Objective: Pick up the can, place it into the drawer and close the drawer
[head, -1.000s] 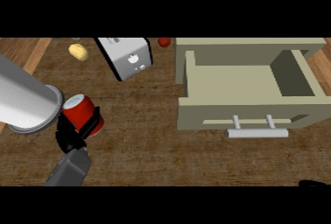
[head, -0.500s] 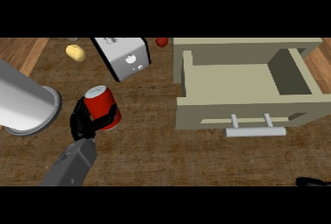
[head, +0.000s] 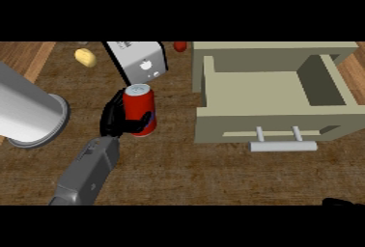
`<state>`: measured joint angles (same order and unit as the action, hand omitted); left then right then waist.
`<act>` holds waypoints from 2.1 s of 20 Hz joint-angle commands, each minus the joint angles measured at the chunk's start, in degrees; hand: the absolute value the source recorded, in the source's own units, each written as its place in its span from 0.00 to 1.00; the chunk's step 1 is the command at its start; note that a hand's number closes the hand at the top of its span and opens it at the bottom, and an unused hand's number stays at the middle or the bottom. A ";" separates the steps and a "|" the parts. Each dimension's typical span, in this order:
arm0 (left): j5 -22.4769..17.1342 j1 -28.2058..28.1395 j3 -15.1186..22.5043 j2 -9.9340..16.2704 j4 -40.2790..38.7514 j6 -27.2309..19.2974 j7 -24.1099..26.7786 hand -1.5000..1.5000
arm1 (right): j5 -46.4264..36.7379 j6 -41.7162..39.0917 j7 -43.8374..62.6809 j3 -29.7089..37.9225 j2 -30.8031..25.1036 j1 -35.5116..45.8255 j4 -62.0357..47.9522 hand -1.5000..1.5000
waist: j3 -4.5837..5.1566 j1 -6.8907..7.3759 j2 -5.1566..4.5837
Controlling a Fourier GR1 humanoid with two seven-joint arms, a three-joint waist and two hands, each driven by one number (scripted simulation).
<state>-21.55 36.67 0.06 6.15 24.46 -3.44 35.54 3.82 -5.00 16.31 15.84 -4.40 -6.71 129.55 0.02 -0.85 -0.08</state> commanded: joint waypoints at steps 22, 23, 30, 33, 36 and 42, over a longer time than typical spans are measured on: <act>8.04 22.44 8.01 -5.08 32.55 -16.44 -44.49 1.00 | 2.34 -1.05 0.25 3.26 -1.42 0.52 0.46 0.00 | -0.07 0.45 0.30; 8.63 24.20 7.76 -4.14 31.05 -14.97 -44.38 1.00 | -1.44 1.03 1.34 0.57 -0.36 2.69 -0.70 0.00 | -0.04 0.54 0.14; 6.83 35.47 8.37 -6.13 20.53 -20.09 -45.10 1.00 | 3.34 -0.99 1.02 4.24 -3.03 3.86 -2.11 0.00 | -0.08 -0.97 -0.21; 6.65 39.02 9.85 -6.14 19.62 -21.67 -48.02 1.00 | 2.54 1.81 6.31 3.36 -2.23 4.44 3.30 0.00 | -0.05 -0.93 -0.08; 5.72 43.65 8.06 -6.14 12.86 -21.03 -46.33 1.00 | -0.40 1.43 2.11 2.42 -2.31 5.88 -1.60 0.00 | -0.08 -1.03 -0.34; 0.35 49.28 12.61 -6.15 5.54 -22.89 -45.17 1.00 | 4.04 0.77 5.94 4.43 -4.81 8.33 -0.74 0.00 | -0.13 -2.71 -0.62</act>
<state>-18.56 82.79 11.07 0.02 34.58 -25.63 -10.96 5.74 -4.01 20.74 19.14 -7.84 -0.17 129.16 -0.08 -2.80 -0.53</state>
